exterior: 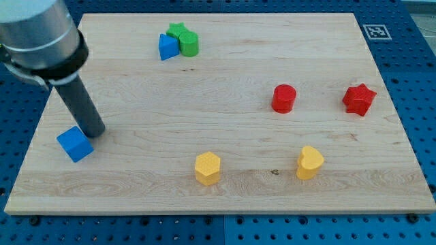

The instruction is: Separate the blue triangle from the green blocks

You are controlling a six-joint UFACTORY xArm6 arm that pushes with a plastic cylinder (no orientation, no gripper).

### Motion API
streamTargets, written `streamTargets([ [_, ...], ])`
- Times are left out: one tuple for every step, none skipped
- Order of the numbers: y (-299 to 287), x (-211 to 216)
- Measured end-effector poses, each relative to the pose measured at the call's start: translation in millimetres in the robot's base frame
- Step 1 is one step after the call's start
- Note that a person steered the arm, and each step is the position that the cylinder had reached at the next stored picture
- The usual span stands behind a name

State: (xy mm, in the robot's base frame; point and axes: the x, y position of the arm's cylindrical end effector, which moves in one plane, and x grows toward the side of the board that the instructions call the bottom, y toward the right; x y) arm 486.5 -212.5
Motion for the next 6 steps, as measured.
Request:
streamTargets([
  [-32,-5],
  [-29,33],
  [-27,38],
  [-27,46],
  [-7,13],
  [0,2],
])
